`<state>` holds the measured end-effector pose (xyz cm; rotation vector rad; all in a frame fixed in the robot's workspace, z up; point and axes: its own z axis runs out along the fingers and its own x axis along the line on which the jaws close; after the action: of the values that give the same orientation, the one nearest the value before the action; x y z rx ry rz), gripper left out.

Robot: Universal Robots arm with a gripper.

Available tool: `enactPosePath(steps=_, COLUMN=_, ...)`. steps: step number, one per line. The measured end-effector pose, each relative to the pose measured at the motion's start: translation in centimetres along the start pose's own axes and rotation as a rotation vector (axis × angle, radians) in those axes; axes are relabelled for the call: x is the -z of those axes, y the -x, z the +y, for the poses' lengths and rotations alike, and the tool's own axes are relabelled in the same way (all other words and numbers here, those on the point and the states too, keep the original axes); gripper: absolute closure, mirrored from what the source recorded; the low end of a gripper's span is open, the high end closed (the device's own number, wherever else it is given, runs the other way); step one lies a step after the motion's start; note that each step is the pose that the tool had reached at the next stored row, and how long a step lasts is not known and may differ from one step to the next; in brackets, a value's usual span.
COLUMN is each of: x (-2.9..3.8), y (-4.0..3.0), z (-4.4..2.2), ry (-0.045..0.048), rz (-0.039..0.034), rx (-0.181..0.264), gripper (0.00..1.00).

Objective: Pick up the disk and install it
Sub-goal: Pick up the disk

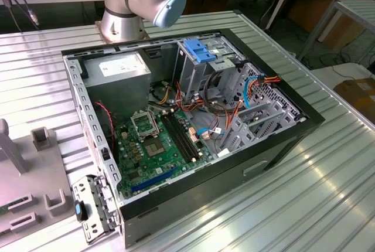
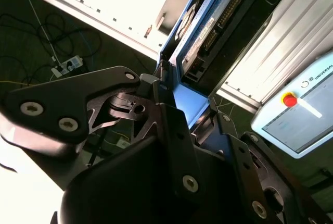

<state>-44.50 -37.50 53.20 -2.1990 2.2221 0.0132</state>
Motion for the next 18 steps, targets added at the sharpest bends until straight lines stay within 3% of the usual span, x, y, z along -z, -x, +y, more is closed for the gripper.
enactPosePath(steps=5, x=-0.01, y=0.01, z=-1.27, ry=0.0001, rz=0.0000, rx=0.000, gripper=0.63)
enactPosePath(steps=9, x=-0.01, y=0.02, z=-1.79, ry=0.0000, rz=0.0000, rx=0.000, gripper=0.63)
enactPosePath(steps=18, x=-0.04, y=0.04, z=-3.61, ry=0.0001, rz=0.0000, rx=0.000, gripper=0.63)
